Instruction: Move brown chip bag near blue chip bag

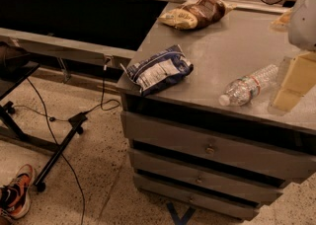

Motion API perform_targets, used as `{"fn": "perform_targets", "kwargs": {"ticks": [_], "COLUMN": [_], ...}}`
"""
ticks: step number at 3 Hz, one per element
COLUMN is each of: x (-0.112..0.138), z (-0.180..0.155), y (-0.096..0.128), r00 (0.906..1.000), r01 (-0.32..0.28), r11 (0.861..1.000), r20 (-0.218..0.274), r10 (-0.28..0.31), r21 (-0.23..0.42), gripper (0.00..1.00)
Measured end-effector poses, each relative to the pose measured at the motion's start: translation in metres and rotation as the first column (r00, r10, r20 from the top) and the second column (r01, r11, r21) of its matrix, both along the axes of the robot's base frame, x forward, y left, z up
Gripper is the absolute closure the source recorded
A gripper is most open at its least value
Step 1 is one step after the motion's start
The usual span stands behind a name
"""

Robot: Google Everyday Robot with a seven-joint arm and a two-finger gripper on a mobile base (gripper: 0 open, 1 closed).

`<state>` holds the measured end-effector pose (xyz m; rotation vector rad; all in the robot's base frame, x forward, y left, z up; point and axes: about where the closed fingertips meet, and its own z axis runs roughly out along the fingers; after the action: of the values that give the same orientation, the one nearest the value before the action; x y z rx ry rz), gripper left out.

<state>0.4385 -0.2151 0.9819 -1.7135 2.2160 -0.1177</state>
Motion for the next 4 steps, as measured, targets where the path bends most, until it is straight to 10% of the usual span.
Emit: {"fn": "perform_targets", "kwargs": {"ticks": [2,3,4], "x": [0.028,0.083,0.133], "z": [0.004,0.018,0.044], "y": [-0.002,-0.011,-0.007], "r00": [0.9971,0.9744,0.9260], "r01": [0.019,0.007,0.034], "r11": [1.000,0.999,0.993], "r20": [0.073,0.225,0.377], "r10": [-0.018,0.003,0.012], "r21": [-0.009,-0.045,-0.116], "gripper": [0.00,0.00,0.00]}}
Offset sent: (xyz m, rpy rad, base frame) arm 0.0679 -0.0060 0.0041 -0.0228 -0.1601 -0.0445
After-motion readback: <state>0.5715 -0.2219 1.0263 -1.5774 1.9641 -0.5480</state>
